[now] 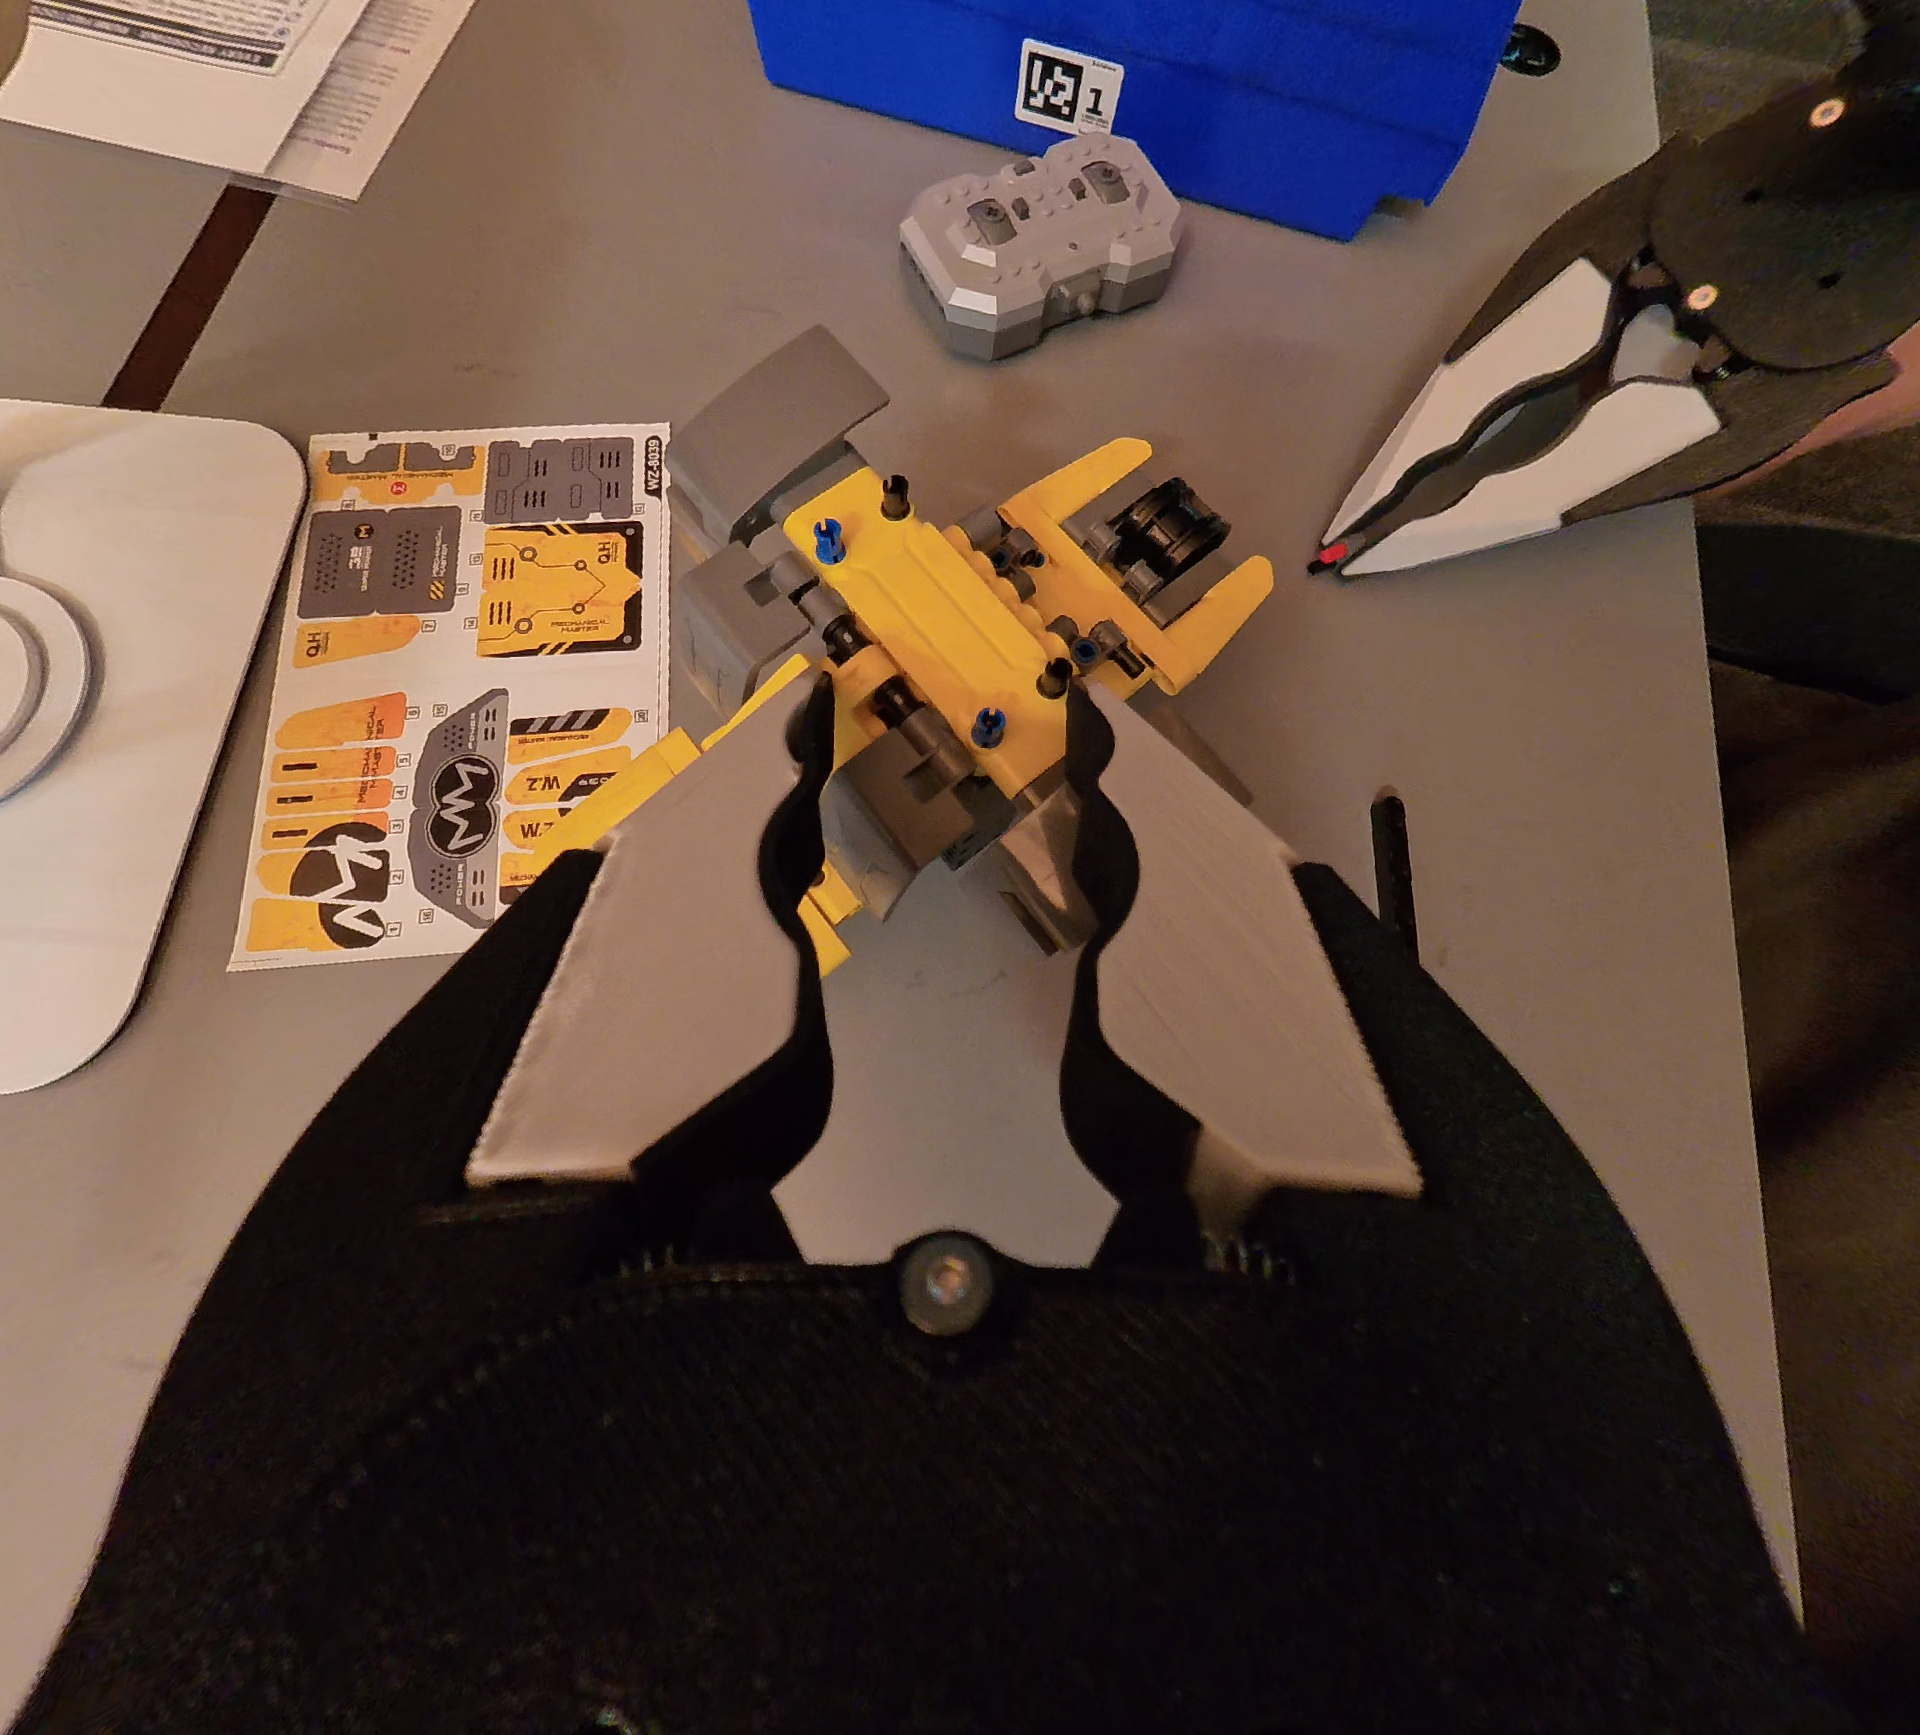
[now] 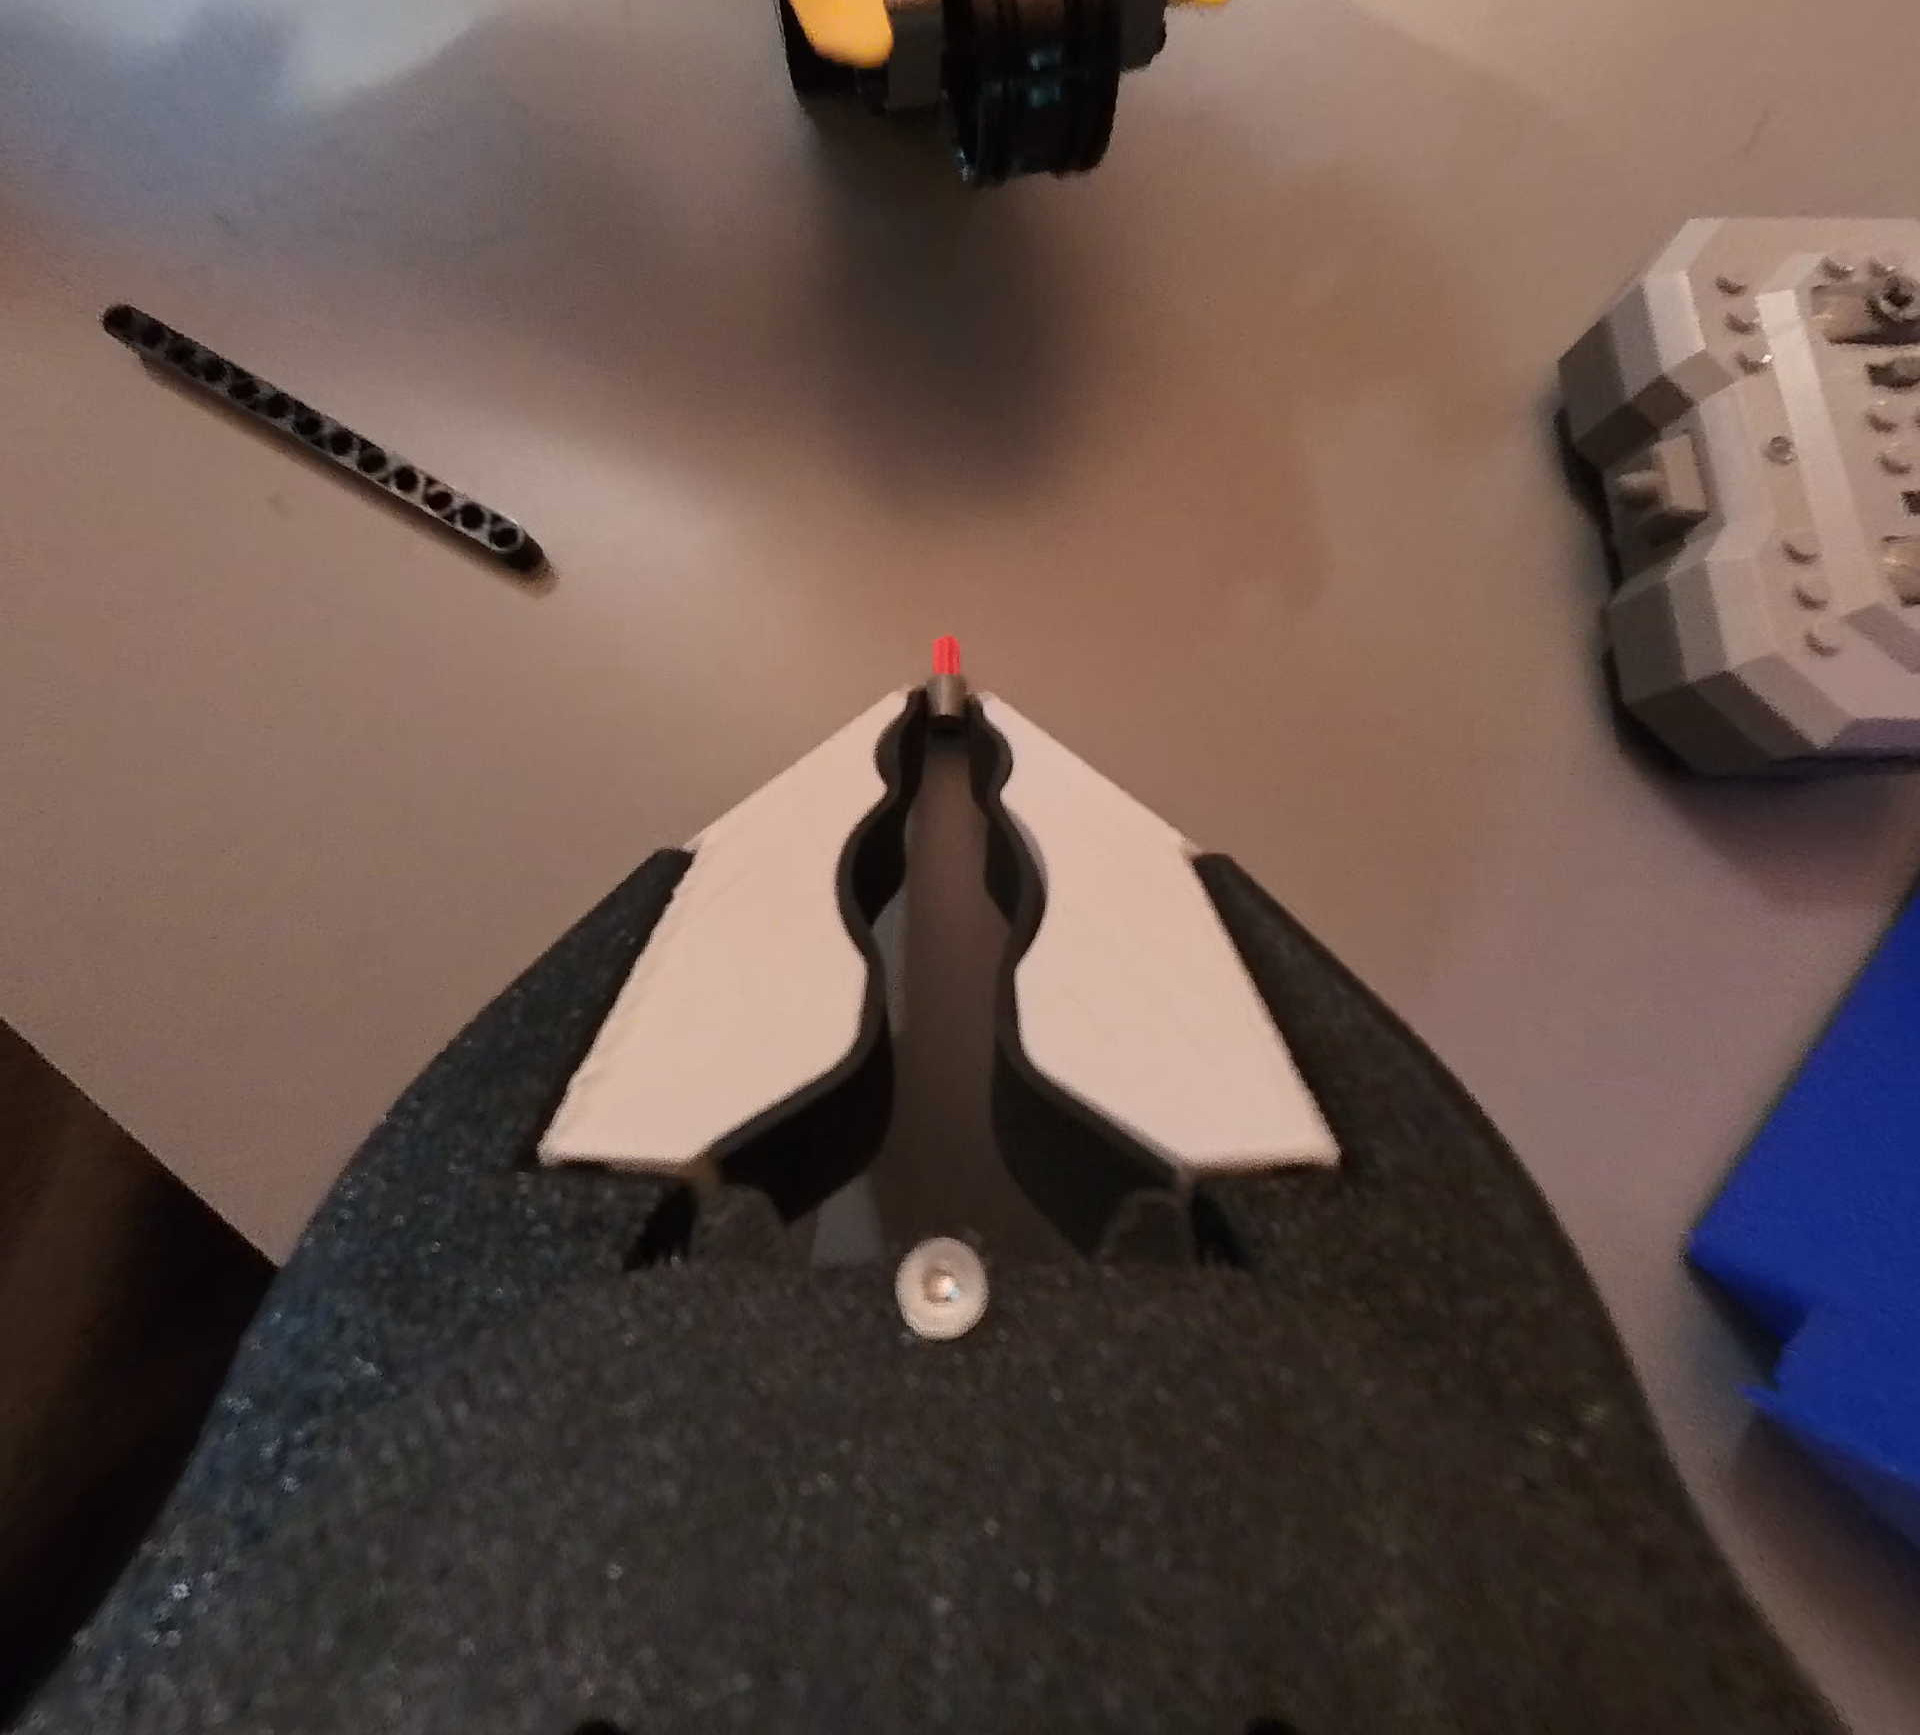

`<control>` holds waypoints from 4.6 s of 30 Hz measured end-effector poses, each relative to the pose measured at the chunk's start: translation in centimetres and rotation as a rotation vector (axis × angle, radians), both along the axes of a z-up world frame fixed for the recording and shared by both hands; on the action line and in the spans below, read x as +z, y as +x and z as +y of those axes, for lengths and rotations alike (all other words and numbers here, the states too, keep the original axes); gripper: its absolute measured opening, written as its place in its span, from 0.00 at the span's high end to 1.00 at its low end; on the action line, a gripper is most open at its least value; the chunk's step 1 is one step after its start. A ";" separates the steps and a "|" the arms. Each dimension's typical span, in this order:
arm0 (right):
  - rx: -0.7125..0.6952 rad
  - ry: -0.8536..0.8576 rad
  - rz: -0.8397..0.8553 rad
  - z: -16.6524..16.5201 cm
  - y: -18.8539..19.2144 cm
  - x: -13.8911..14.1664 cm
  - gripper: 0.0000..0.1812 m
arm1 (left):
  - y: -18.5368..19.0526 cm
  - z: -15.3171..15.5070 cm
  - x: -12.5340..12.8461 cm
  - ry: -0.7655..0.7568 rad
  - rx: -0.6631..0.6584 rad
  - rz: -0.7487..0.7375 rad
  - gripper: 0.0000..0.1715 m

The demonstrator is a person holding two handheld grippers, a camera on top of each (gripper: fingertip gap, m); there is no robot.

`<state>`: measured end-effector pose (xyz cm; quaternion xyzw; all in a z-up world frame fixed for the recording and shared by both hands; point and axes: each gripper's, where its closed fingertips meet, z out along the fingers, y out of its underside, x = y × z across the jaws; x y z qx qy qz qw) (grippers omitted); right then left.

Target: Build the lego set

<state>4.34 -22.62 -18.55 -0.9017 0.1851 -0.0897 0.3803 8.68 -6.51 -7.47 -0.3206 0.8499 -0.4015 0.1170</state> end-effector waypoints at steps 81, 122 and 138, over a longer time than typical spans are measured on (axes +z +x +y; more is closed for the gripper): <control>0.168 -0.025 0.003 13.1 4.9 8.1 0.96 | -0.3 0.7 -0.5 -0.146 -0.034 0.165 0.58; 0.202 0.181 0.033 13.7 3.9 9.4 0.97 | 1.2 0.1 -2.2 0.419 -0.211 -0.486 0.67; 0.198 0.068 0.043 13.3 4.4 8.9 0.96 | 1.3 -0.2 -2.4 0.439 -0.197 -0.505 0.66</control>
